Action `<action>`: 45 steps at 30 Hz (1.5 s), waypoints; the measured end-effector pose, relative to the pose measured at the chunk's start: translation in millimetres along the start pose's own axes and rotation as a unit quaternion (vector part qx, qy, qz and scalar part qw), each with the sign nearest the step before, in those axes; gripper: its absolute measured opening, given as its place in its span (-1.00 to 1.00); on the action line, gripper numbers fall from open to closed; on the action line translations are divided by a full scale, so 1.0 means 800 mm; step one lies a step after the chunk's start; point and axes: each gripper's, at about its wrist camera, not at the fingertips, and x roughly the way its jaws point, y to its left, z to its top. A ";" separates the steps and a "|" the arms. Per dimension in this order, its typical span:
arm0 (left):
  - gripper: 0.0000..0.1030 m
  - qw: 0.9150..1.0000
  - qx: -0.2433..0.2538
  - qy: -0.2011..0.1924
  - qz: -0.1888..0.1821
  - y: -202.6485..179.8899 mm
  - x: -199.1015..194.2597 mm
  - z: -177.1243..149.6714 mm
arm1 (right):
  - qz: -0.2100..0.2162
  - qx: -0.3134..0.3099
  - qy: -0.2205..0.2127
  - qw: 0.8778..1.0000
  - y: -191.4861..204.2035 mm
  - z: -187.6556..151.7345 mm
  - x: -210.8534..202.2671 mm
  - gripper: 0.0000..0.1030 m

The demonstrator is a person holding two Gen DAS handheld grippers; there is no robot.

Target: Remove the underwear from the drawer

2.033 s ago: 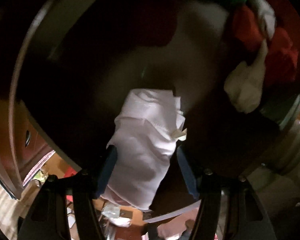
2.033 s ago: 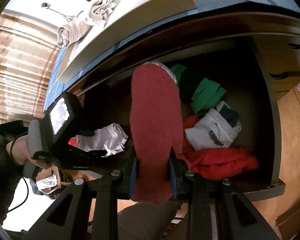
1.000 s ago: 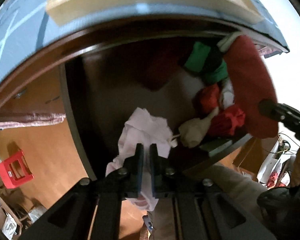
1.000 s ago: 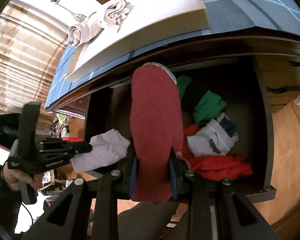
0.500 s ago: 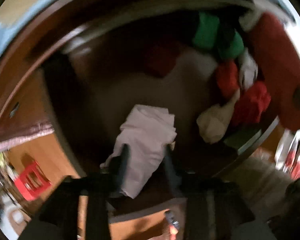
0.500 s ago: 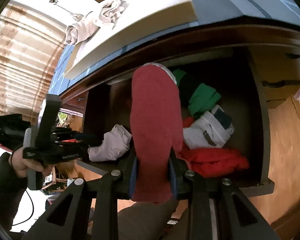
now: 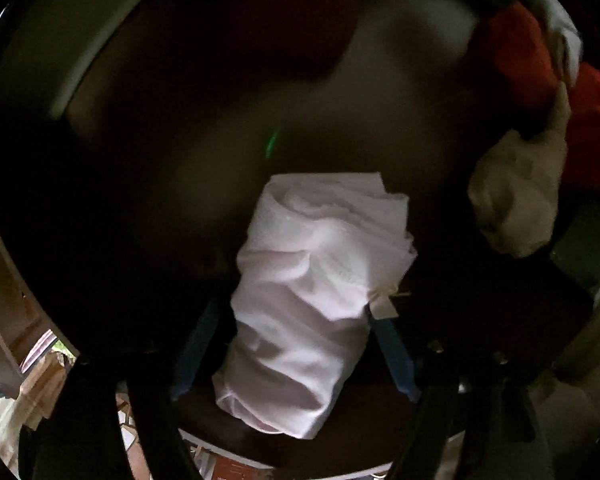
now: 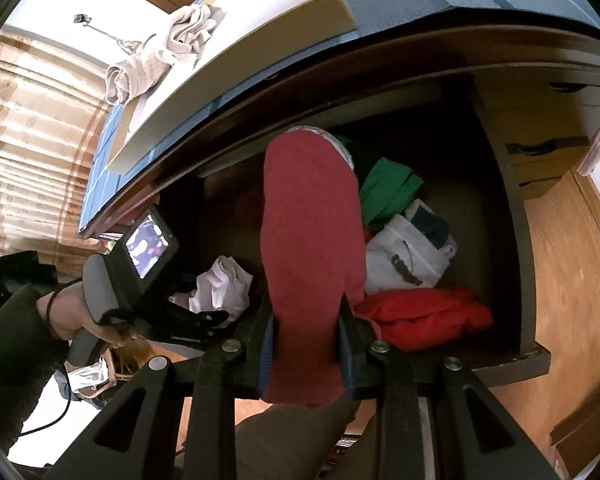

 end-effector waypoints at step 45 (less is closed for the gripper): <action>0.00 0.986 -0.152 -0.046 -0.050 0.012 -0.016 0.001 | 0.029 -0.041 -0.010 0.999 0.038 0.033 -0.034 -0.43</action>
